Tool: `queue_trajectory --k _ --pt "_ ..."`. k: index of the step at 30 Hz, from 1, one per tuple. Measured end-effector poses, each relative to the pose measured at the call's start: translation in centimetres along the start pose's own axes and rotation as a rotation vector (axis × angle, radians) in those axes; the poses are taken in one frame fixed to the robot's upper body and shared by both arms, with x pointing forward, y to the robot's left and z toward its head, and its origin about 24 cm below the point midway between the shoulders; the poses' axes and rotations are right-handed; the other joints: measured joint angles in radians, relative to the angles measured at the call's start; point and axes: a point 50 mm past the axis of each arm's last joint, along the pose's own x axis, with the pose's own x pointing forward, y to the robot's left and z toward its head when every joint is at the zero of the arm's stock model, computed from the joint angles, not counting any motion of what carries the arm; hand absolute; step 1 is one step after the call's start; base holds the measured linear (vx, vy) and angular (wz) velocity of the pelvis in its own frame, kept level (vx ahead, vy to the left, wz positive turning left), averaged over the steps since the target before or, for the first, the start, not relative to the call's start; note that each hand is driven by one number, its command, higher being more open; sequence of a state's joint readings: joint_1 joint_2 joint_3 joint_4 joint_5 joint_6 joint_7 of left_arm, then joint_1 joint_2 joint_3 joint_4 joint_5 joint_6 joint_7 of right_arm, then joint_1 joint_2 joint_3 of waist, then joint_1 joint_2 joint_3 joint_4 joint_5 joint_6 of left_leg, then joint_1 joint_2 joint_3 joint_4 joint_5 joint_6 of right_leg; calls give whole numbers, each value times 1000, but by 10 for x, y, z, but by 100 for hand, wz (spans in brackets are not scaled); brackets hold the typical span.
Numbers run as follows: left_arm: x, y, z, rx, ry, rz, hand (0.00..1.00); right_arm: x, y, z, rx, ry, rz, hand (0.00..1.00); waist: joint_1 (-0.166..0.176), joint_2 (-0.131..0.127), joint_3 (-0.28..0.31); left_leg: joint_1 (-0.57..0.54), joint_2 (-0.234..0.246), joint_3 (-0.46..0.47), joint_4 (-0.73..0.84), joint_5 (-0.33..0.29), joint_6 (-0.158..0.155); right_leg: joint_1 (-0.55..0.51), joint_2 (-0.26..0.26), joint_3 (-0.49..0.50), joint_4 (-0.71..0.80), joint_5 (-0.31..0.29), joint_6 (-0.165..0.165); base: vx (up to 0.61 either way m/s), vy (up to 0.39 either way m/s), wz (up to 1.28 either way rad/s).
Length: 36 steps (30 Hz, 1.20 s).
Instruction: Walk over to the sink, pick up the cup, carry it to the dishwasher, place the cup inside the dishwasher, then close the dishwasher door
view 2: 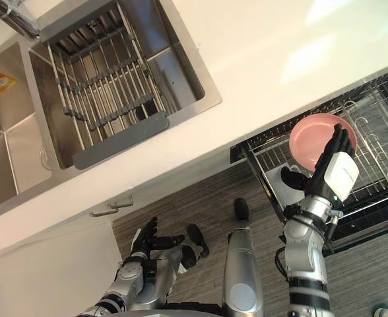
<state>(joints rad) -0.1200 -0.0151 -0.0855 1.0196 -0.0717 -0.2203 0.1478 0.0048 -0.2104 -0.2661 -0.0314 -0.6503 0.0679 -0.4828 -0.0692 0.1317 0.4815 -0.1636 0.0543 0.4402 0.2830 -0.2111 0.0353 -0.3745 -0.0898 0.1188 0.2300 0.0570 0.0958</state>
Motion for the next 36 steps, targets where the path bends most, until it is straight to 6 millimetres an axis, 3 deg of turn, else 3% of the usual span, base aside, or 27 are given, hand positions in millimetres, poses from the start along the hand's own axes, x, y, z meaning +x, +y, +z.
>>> queue_trajectory --k 7,10,16,23,27,34,36 --pt "-4 14 -13 79 39 10 100 -25 -26 -4 32 -40 -24 100 -40 -77 -35 84 4 1 -29 -7 -4 90 8 -6 -43 0 0 60 4 -3" --pt "-7 17 -20 95 61 4 100 -33 -31 -7 66 -22 -29 100 -57 -92 -57 100 2 2 -40 -7 -3 105 8 -6 -57 1 2 82 18 -2" --pt "-12 19 -30 133 94 -4 100 -51 -35 -19 140 69 -24 100 -71 -95 -99 152 -3 38 -82 -7 -5 133 18 21 -79 3 5 67 16 -18" --pt "-18 15 -42 136 133 -13 100 -90 -33 -56 394 394 -48 100 -84 -96 -136 225 0 99 -122 -7 -16 157 40 47 -73 -1 0 51 0 -25" --pt "-20 7 -45 113 142 -25 100 -119 -32 -76 521 580 -49 100 -82 -95 -156 258 6 121 -122 -17 -28 163 45 41 -28 -39 -11 21 -15 -12" --pt "-27 -5 -54 72 167 -38 100 -147 -32 -94 623 737 -96 100 -68 -97 -227 291 42 141 -80 -57 -56 162 42 -41 60 -91 -28 47 -31 -8" --pt "-28 -9 -54 67 172 -49 100 -157 -26 -103 727 817 -121 100 -58 -101 -238 296 48 141 -74 -61 -61 161 42 -49 81 -104 -29 67 -23 5"
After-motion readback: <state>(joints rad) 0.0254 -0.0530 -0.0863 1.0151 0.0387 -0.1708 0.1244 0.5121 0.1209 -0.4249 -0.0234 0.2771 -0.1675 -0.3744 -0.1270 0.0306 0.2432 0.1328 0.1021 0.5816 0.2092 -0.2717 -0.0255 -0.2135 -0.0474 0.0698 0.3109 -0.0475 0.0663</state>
